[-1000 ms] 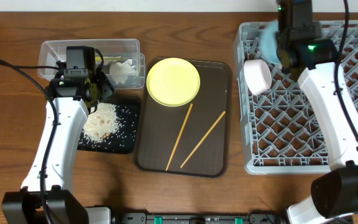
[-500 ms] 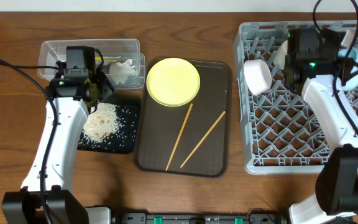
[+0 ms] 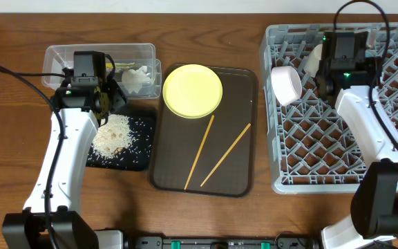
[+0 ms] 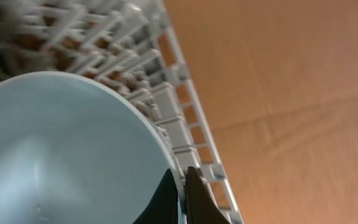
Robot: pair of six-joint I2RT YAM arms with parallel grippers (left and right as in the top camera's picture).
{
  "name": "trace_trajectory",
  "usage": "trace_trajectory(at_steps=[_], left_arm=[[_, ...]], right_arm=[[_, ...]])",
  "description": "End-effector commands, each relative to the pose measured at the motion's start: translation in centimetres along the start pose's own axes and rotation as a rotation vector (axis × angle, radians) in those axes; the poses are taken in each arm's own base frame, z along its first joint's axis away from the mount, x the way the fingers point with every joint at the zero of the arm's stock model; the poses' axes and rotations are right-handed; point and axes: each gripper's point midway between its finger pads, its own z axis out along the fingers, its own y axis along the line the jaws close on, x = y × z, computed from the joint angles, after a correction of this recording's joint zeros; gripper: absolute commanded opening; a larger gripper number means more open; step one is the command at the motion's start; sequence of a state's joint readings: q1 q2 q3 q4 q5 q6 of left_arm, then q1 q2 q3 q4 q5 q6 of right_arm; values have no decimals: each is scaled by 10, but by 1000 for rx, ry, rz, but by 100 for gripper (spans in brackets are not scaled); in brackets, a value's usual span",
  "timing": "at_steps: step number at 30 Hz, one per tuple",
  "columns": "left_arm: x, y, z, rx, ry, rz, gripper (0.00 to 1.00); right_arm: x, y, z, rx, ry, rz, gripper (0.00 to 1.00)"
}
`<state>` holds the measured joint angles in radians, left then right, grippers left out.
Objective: Sort waste into correct bins and load items into the dishwasher rack
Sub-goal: 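Carry the blue bowl to the rack's left side, then lower the blue bowl upright into the rack and release it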
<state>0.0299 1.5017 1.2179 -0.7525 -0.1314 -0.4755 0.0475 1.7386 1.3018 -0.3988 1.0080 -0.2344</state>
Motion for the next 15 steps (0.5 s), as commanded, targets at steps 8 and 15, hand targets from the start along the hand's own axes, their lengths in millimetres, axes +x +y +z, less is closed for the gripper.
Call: trace_trajectory(at_steps=[8,15], left_arm=[[2,5,2,-20,0,-16,76],[2,5,2,-20,1,-8,76]], right_arm=[[-17,12,1,-27,-72,-245,1],[-26,9,1,-6,-102,-304,1]])
